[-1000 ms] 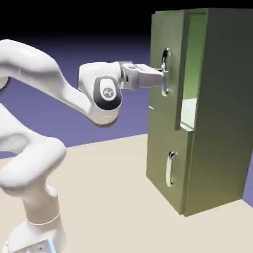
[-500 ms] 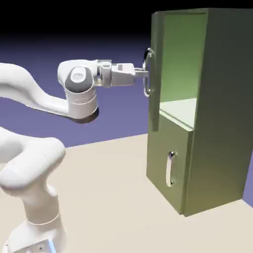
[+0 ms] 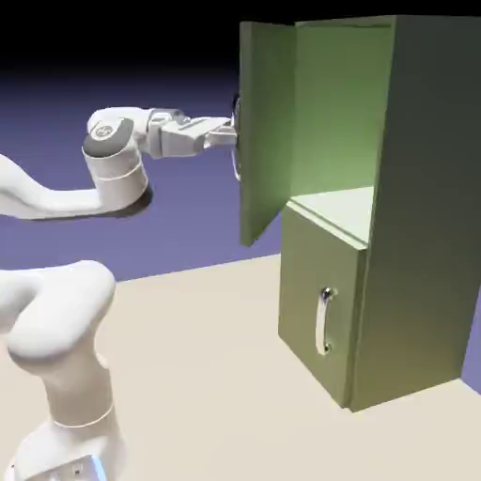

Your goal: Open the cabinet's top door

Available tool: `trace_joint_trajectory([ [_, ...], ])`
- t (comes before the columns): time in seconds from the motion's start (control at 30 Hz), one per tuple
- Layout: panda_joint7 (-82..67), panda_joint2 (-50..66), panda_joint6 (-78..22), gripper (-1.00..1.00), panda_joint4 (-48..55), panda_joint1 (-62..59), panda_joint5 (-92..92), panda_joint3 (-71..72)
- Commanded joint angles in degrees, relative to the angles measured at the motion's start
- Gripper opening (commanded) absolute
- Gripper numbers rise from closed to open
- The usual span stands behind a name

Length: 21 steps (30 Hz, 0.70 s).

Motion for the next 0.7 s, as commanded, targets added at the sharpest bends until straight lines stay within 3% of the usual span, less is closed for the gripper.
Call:
trace_joint_trajectory([
  [0.0,0.19,-0.33,-2.55,-1.00,0.90,0.19,0.59,1.08],
  [0.3,1.12,-1.58,-24.98,-1.00,12.31,-2.23,5.98,10.55],
  [0.67,0.36,-1.09,-51.77,-1.00,33.62,-14.72,10.38,19.22],
])
